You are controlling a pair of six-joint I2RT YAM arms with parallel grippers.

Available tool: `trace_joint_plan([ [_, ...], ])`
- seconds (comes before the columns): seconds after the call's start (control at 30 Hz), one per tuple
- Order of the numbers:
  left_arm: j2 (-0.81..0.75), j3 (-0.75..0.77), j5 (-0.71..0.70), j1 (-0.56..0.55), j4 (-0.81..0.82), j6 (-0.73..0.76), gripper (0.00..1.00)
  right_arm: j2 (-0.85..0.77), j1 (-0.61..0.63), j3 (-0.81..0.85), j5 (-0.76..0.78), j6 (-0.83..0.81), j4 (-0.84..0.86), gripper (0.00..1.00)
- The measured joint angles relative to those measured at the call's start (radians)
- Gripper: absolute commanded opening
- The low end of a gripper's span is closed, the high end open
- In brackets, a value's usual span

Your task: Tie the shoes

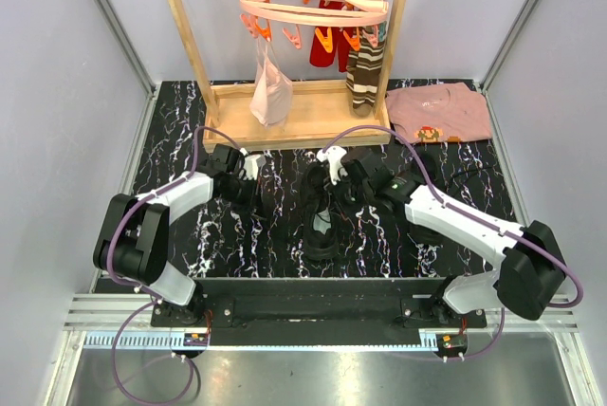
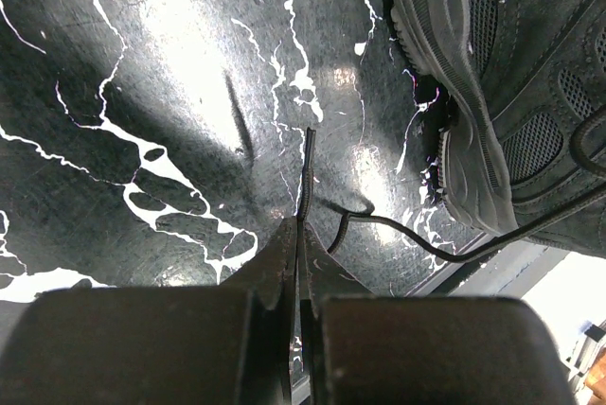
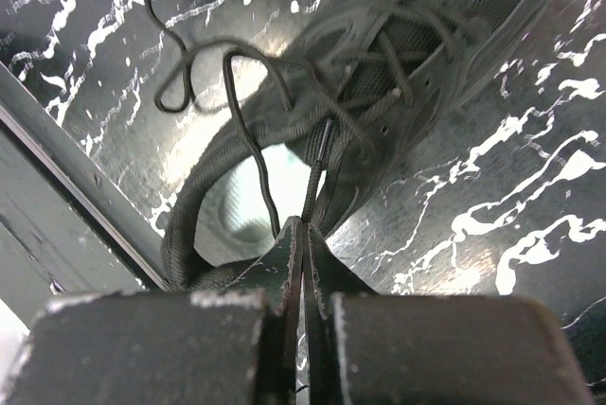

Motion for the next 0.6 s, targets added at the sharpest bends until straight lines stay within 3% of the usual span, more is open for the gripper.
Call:
trace_joint_plan([
  [0.6,0.000,0.000,0.003,-0.001,0.002,0.000,0.00,0.063,-0.002,0.041,0.037,0.006,0.031,0.00],
])
